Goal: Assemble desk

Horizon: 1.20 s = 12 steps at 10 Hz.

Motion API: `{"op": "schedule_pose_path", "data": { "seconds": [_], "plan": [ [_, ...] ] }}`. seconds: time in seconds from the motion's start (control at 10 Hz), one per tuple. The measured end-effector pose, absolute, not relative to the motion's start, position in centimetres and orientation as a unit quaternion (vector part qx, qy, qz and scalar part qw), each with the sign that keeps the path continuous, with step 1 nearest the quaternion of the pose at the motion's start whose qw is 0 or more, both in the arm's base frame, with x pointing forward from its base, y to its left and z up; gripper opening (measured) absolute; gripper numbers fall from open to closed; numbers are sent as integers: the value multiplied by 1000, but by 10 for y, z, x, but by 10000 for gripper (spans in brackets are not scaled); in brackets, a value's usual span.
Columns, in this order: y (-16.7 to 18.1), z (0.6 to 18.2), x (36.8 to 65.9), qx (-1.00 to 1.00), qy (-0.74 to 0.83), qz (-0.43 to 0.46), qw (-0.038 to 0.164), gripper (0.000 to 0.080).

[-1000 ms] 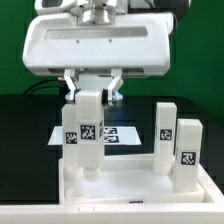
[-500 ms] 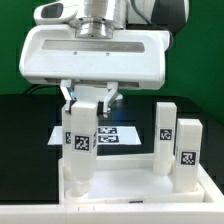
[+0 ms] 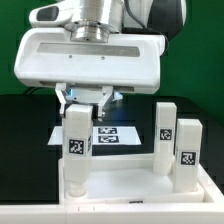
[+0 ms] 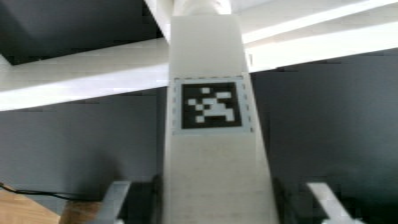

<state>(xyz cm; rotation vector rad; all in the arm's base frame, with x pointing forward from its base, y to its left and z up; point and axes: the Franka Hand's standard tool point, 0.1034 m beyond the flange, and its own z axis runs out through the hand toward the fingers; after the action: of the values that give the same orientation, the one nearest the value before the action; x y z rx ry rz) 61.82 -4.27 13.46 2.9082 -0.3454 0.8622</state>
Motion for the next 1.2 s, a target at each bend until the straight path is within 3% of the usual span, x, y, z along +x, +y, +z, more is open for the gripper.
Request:
{"op": "schedule_pose_path", "data": {
  "seconds": [0.7, 0.8, 0.9, 1.0, 1.2],
  "plan": [
    [-46, 125, 615, 952, -113, 280, 50, 284],
    [-46, 125, 615, 952, -113, 279, 50, 437],
    [-46, 124, 615, 952, -113, 279, 50, 437],
    [-46, 122, 614, 955, -113, 271, 48, 594],
    [-47, 128, 620, 964, -122, 236, 32, 646]
  ]
}}
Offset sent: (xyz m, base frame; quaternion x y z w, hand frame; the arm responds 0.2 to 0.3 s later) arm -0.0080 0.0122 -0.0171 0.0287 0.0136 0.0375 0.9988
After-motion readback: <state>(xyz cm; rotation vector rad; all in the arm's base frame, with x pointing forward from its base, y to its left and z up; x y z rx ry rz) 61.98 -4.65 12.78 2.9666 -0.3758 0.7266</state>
